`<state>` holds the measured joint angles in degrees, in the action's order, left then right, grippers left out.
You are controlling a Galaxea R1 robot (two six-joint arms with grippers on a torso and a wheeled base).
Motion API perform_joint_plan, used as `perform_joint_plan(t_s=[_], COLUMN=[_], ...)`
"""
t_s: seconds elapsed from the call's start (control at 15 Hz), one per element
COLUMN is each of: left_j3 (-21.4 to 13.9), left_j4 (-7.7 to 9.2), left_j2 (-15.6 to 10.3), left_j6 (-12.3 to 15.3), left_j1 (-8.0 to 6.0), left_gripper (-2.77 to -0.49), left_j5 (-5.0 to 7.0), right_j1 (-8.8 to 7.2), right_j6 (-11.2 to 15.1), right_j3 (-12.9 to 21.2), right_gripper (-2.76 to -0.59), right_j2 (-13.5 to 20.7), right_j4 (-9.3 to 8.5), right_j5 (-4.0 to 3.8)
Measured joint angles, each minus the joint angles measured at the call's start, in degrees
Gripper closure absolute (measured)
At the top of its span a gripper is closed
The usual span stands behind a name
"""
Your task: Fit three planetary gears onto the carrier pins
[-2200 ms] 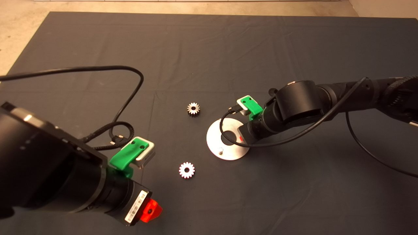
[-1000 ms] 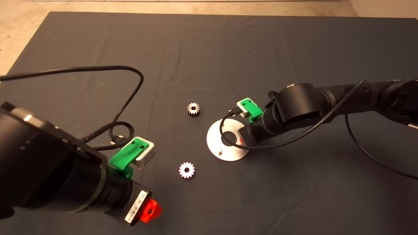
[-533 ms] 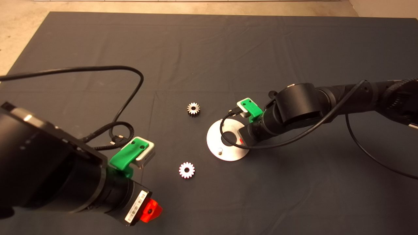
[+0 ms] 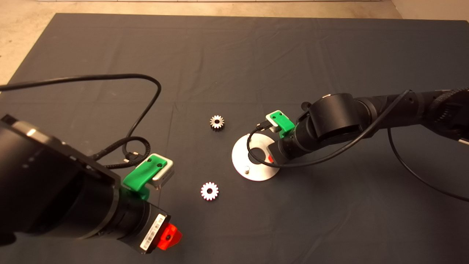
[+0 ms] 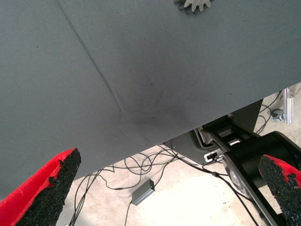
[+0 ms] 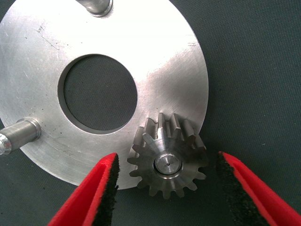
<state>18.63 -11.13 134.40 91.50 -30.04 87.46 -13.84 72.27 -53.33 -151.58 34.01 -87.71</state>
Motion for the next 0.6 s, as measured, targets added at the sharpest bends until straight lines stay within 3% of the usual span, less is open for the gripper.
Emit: perform_joint_plan(t_s=[0.4,0.6], left_j3=[0.0,0.0], left_j4=[0.00,0.00], left_j2=[0.0,0.0], left_j6=[0.0,0.0], left_j1=[0.00,0.00], left_gripper=[-2.76,-2.76], left_j5=[0.00,-0.02], right_j1=[-0.13,-2.26], right_j6=[0.0,0.2], right_j3=[0.1,2.2], right_gripper=[-1.74,-1.87], right_j2=[0.0,0.5], right_j4=[-0.34,-2.21], right_j5=[0.00,-0.02])
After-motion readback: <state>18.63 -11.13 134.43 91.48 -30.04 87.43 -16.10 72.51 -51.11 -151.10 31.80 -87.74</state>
